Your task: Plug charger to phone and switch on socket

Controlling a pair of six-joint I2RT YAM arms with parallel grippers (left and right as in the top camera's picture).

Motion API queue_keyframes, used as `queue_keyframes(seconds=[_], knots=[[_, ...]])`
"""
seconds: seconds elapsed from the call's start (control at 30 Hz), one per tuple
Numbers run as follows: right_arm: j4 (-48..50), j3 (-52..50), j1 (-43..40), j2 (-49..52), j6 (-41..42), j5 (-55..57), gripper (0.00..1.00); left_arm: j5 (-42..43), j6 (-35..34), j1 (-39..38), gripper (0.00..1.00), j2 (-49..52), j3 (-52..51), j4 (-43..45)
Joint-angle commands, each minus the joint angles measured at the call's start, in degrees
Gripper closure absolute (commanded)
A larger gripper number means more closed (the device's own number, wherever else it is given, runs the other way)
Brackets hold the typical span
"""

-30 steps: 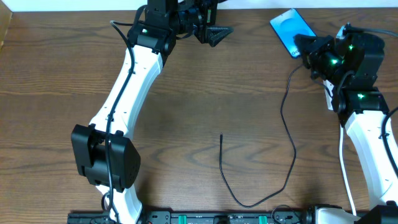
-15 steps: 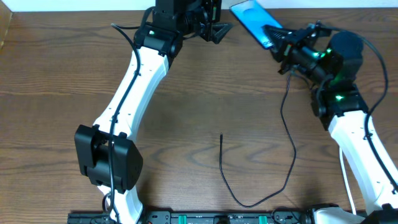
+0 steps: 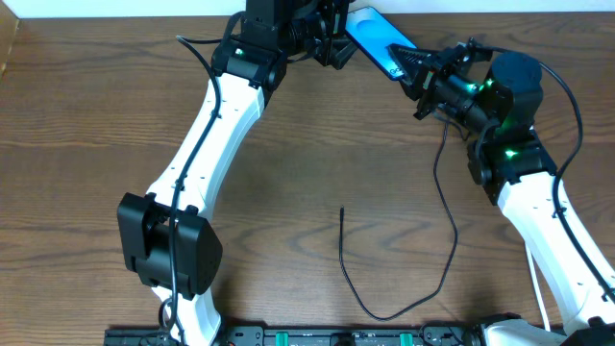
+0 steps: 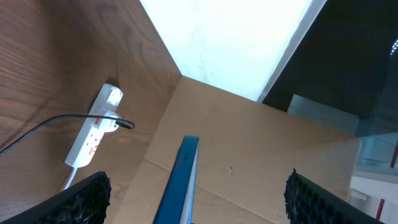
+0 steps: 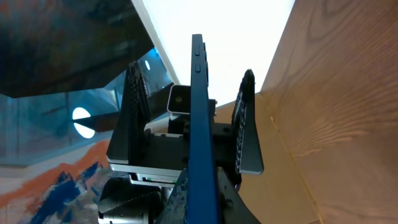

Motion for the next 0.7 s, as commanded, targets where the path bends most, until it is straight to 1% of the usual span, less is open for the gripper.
queue_keyframes(seconds=[0.0, 0.13, 0.27, 0.37, 0.43, 0.67], knots=[[0.8, 1.0, 0.7, -0.5, 2.3, 0.5, 0.99, -0.5, 1.4, 0.1, 0.12, 0.4, 0.6, -0.1], [0.8, 1.0, 0.9, -0.5, 2.7, 0.5, 0.99, -0.5, 1.6, 0.1, 0.13, 0.4, 0.6, -0.1], [0.8, 1.0, 1.0, -0.5, 2.7, 0.5, 0.99, -0.5, 2.1, 0.1, 0.18, 0.4, 0.5, -0.1], [0.8, 1.0, 1.0, -0.5, 2.7, 0.5, 0.99, -0.5, 2.1, 0.1, 0.27, 0.4, 0.5, -0.1], [0.8, 1.0, 1.0, -0.5, 2.7, 0.5, 0.99, -0.5, 2.1, 0.0, 0.30, 0.4, 0.5, -0.1], [0.8, 1.0, 1.8, -0.5, 5.1, 0.5, 0.99, -0.5, 3.6, -1.1, 0.30, 0.4, 0.5, -0.1]])
